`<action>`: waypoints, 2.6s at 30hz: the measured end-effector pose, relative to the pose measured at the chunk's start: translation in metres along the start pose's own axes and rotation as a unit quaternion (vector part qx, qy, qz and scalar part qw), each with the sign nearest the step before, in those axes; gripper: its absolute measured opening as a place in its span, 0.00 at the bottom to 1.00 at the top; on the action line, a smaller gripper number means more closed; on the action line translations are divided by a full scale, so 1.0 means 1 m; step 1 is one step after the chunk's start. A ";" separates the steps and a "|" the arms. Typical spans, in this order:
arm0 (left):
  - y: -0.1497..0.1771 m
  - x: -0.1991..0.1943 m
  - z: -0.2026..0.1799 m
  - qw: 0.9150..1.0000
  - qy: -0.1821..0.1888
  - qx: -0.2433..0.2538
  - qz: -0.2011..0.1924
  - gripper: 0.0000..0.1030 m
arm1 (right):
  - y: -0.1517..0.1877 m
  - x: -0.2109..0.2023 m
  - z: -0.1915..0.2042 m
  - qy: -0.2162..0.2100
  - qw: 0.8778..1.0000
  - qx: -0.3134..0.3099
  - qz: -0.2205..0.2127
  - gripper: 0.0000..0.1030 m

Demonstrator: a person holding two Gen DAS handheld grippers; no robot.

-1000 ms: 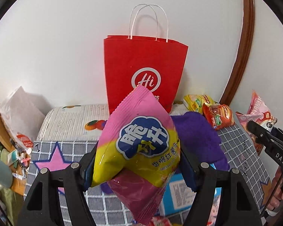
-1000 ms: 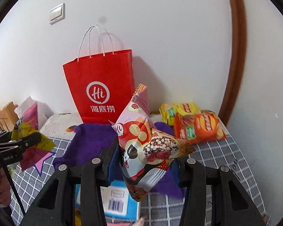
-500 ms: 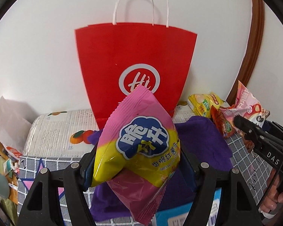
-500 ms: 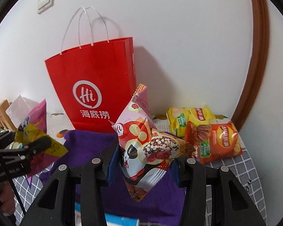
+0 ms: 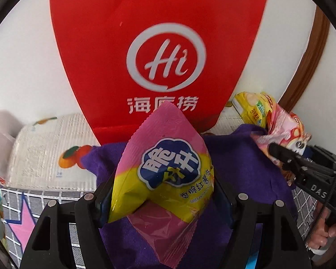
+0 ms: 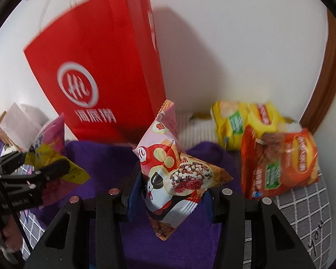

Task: Organize snacks
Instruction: 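Carry both held snacks up and over onto the purple towel, then open both grippers to drop the snacks onto the purple towel, then move both tools back to the pile and grasp the pink-white packet with the right gripper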

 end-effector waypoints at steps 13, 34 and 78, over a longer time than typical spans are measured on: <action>0.005 0.033 0.016 0.998 -0.002 -0.013 0.067 0.70 | 0.012 0.051 0.005 -0.040 0.994 -0.014 0.099 0.45; 0.004 0.068 0.003 0.991 0.024 -0.006 0.130 0.70 | 0.008 0.049 0.003 0.030 0.995 -0.047 0.086 0.74; 0.133 -0.093 0.005 0.998 0.052 -0.001 0.033 0.81 | 0.209 -0.105 0.036 0.009 0.999 0.039 0.037 0.63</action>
Point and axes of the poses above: each gripper's, at about its wrist camera, not at the fingertips, and x roughly the way its jaws point, z to its left, y to its underside, the point moved 1 cm from there along x, roughly the way its jaws point, and after that the axes turned 8 degrees about z, right-handed, at the moved point
